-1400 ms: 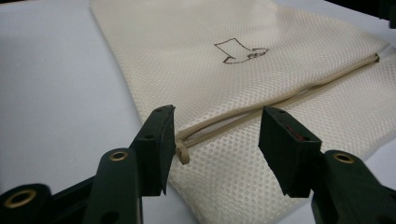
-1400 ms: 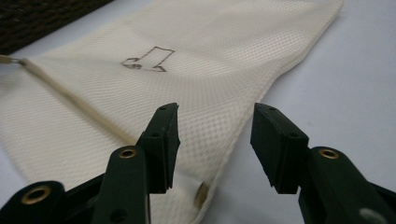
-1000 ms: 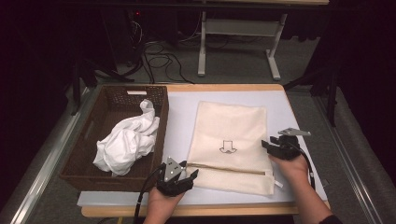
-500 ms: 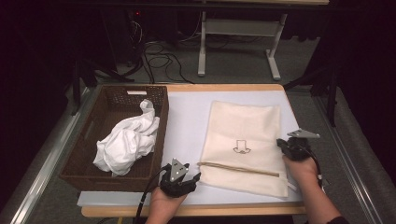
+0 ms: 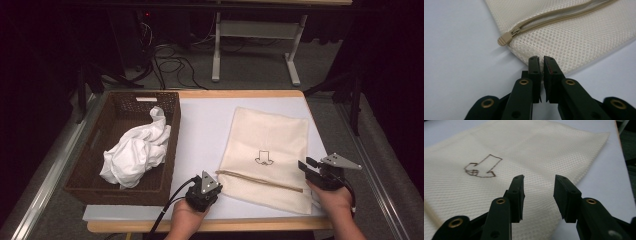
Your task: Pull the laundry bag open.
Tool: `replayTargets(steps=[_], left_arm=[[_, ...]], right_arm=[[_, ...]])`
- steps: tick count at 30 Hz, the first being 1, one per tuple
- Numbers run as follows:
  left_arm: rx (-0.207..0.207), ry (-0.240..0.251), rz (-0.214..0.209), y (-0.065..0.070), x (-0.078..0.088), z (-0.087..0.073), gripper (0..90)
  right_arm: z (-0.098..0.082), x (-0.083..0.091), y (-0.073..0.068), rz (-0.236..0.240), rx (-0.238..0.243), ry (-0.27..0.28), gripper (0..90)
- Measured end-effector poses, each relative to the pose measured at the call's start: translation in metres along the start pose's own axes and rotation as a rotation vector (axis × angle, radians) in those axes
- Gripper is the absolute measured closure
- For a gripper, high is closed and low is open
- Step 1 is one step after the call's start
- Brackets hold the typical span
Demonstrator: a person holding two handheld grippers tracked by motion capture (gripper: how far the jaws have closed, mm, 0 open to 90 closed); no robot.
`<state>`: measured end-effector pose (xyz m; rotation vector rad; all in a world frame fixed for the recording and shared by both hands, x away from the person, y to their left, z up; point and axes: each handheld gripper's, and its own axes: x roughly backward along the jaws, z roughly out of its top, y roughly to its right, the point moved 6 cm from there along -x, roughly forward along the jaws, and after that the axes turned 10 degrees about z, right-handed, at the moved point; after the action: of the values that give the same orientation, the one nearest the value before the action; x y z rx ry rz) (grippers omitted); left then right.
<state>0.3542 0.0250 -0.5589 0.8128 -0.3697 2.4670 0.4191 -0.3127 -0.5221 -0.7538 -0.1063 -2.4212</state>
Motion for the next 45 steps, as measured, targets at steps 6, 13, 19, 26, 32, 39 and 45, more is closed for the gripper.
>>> replayTargets(steps=[6,13,19,26,32,39,45], left_arm=[[0.103,0.002,0.092,-0.032,0.002,-0.007,85.5],[0.122,0.058,0.076,-0.034,0.008,-0.004,70.8],[0.124,0.133,0.057,-0.032,0.016,0.005,52.2],[0.089,0.162,0.082,-0.030,0.022,0.008,42.4],[0.099,0.170,0.086,-0.031,0.023,0.009,33.0],[0.073,0.152,0.080,-0.028,0.023,0.010,23.4],[0.063,0.140,0.078,-0.026,0.020,0.008,15.0]], right_arm=[[0.001,0.004,-0.022,0.054,0.016,0.013,59.9],[0.002,0.001,-0.046,0.084,0.056,0.009,53.1],[0.003,-0.007,-0.064,0.099,0.088,-0.006,41.8],[0.006,-0.012,-0.086,0.148,0.114,0.005,32.8],[0.010,-0.013,-0.103,0.185,0.110,0.037,25.5],[0.014,-0.008,-0.112,0.230,0.124,0.067,17.3],[0.013,-0.008,-0.108,0.231,0.106,0.055,10.9]])
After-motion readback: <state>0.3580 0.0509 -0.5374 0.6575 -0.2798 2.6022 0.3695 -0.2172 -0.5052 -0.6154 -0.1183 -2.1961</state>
